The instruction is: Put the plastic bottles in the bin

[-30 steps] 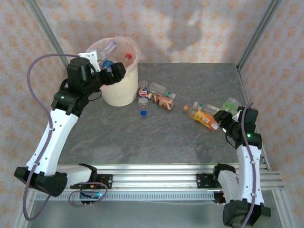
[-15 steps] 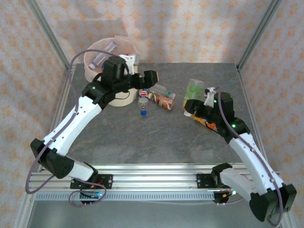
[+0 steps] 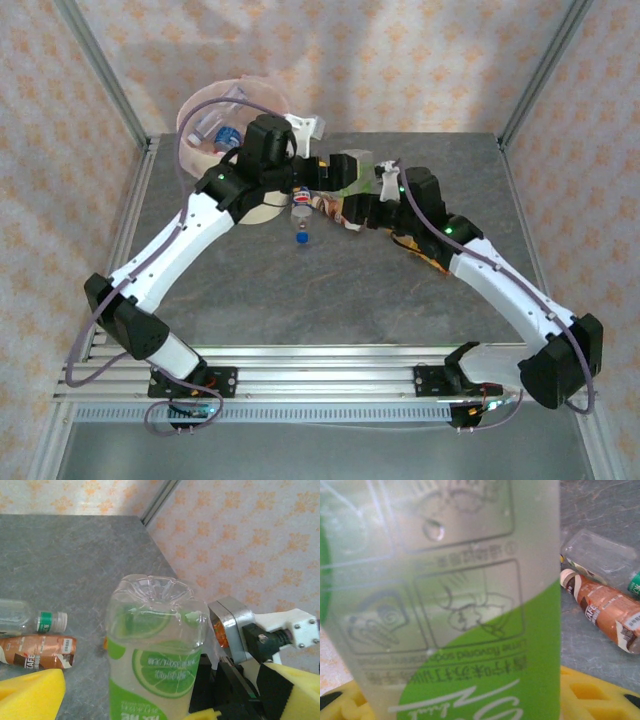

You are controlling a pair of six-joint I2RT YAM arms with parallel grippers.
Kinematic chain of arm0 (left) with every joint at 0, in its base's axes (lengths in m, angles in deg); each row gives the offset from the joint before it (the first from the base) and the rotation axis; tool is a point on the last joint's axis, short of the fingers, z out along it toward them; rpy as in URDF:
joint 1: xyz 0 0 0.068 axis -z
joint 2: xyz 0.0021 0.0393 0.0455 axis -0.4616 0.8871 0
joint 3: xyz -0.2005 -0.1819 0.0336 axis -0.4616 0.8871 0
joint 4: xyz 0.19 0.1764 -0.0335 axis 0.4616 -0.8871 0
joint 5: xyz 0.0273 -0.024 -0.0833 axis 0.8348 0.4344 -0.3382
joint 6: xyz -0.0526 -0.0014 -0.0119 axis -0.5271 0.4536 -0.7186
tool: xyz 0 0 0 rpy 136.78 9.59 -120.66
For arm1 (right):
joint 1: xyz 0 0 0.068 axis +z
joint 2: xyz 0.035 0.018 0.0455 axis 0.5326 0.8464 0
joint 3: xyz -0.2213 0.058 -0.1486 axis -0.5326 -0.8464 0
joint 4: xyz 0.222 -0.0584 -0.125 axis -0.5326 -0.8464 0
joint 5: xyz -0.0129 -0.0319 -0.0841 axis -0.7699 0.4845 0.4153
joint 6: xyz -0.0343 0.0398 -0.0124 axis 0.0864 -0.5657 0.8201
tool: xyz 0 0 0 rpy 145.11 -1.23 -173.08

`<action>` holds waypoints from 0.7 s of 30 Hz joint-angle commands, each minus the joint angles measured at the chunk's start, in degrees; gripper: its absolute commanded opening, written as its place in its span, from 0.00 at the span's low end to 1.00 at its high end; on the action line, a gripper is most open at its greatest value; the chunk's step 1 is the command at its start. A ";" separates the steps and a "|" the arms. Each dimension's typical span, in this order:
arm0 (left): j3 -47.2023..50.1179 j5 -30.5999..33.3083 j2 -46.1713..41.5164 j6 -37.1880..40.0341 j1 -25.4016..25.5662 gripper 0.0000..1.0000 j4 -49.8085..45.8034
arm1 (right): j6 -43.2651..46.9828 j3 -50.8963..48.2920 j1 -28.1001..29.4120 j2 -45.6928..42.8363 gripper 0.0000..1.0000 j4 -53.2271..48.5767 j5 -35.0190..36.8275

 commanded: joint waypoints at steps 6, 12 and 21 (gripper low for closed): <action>-2.57 -1.97 2.23 1.57 0.43 1.00 -1.91 | -1.17 2.34 2.39 0.63 0.44 6.71 -2.05; -1.31 -4.38 2.13 0.24 0.43 0.80 0.68 | -2.98 1.60 2.66 0.21 0.44 9.70 -3.97; -0.83 -5.83 0.91 -1.18 0.33 0.44 2.99 | -3.42 1.37 2.84 -0.99 0.52 9.37 -3.71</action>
